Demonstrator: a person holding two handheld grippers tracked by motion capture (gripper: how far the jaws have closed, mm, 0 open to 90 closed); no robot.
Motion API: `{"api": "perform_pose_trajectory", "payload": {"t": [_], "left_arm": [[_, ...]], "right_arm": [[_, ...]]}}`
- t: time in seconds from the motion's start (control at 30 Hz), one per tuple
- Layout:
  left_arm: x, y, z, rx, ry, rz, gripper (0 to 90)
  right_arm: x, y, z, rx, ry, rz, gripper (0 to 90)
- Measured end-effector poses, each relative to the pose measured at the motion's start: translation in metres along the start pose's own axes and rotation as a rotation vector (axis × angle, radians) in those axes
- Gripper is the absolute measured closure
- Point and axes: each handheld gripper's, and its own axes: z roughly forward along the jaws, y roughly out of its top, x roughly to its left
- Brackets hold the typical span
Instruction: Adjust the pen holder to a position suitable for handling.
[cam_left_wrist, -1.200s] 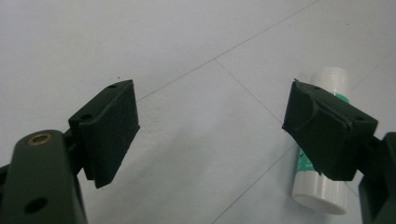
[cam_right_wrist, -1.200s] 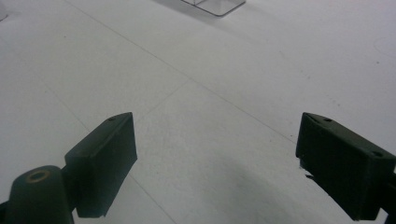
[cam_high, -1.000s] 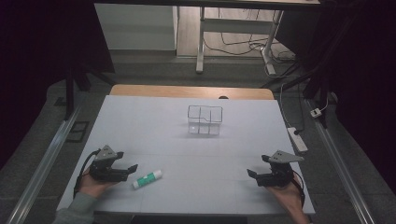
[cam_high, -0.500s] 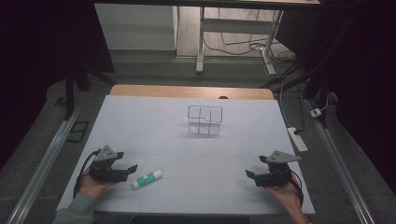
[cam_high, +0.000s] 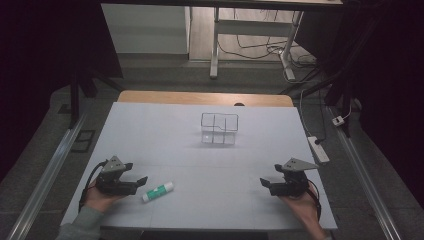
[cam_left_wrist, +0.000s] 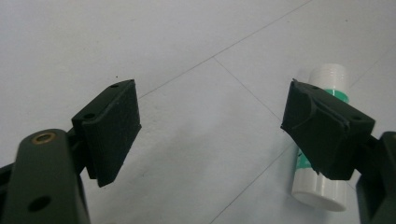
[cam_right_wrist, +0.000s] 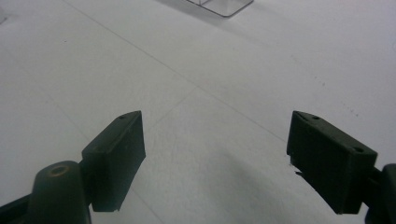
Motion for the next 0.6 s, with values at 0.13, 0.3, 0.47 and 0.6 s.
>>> {"api": "perform_pose_trajectory", "payload": {"t": [0.13, 0.3, 0.47, 0.6], "left_arm": [[0.000, 0.000, 0.000, -0.002, -0.002, -0.002, 18.9], [0.000, 0.000, 0.000, -0.001, 0.000, 0.001, 19.0], [0.001, 0.000, 0.000, 0.001, 0.001, -0.004, 19.0], [0.000, 0.000, 0.001, 0.004, 0.002, -0.002, 19.0]], "right_arm": [[0.002, 0.006, 0.006, 0.006, -0.009, 0.000, 21.5], [0.000, 0.011, 0.010, 0.004, -0.023, 0.008, 23.8], [-0.005, 0.017, 0.016, 0.004, -0.031, 0.022, 25.8], [-0.008, 0.024, 0.021, -0.001, -0.022, 0.031, 26.1]]}}
